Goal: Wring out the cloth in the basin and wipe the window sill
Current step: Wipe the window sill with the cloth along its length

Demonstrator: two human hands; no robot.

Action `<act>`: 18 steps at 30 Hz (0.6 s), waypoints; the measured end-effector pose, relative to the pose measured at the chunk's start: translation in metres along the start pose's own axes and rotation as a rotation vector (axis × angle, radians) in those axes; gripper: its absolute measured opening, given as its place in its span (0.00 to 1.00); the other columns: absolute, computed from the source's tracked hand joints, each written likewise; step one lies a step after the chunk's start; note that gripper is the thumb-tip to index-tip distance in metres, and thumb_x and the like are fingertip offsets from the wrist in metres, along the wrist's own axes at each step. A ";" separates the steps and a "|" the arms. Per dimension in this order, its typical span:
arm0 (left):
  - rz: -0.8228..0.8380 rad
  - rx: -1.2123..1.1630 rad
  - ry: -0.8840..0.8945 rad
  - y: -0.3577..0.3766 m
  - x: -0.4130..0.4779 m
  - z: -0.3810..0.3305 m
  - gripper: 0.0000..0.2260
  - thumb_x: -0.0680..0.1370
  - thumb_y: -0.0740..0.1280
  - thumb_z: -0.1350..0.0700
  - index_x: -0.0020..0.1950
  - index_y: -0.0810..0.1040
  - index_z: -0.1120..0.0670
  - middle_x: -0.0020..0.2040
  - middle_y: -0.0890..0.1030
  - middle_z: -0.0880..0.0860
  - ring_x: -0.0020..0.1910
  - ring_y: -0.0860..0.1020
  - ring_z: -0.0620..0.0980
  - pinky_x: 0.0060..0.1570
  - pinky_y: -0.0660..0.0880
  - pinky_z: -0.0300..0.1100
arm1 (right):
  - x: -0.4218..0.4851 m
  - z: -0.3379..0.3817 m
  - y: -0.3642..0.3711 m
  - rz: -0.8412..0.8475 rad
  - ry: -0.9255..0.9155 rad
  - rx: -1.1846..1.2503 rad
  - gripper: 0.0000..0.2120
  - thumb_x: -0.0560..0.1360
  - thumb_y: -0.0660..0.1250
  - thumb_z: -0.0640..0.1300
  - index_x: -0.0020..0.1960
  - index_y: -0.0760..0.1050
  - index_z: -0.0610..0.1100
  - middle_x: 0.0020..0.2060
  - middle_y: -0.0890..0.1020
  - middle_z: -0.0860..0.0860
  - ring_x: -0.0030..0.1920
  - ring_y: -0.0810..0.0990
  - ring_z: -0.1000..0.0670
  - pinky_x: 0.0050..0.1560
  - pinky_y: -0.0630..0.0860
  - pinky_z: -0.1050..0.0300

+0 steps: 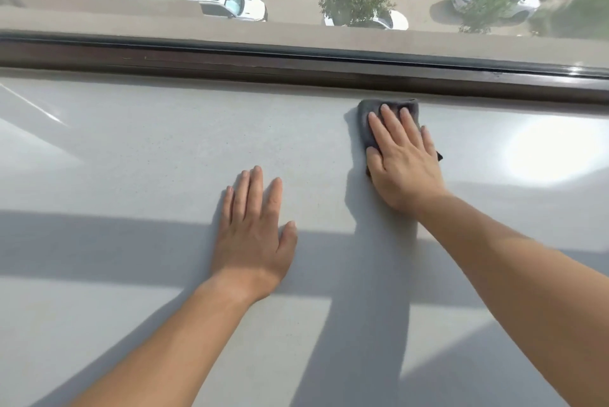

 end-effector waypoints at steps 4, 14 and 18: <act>-0.016 0.047 -0.011 0.002 0.000 -0.003 0.33 0.77 0.47 0.45 0.81 0.51 0.54 0.81 0.44 0.58 0.80 0.39 0.53 0.76 0.37 0.52 | -0.005 0.003 0.004 -0.037 0.138 0.062 0.29 0.81 0.48 0.54 0.81 0.47 0.54 0.82 0.47 0.54 0.81 0.42 0.48 0.79 0.41 0.41; -0.014 0.094 -0.037 0.002 -0.001 -0.002 0.33 0.76 0.46 0.44 0.81 0.51 0.53 0.81 0.45 0.57 0.80 0.41 0.52 0.77 0.40 0.53 | -0.028 -0.014 0.004 0.023 0.035 0.023 0.29 0.81 0.47 0.54 0.81 0.48 0.55 0.82 0.47 0.55 0.81 0.41 0.49 0.79 0.40 0.44; -0.020 0.112 -0.035 0.001 -0.002 -0.004 0.33 0.76 0.45 0.44 0.81 0.50 0.53 0.81 0.45 0.57 0.80 0.41 0.52 0.77 0.40 0.53 | -0.066 0.021 0.014 -0.032 0.029 0.041 0.30 0.81 0.48 0.54 0.82 0.49 0.53 0.82 0.49 0.53 0.81 0.43 0.46 0.79 0.41 0.41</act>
Point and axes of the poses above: each hand's wrist, its own x-axis towards the middle knuckle, its own y-axis out of the palm, z = x × y, the point moved 9 cm from there along x, towards the middle knuckle
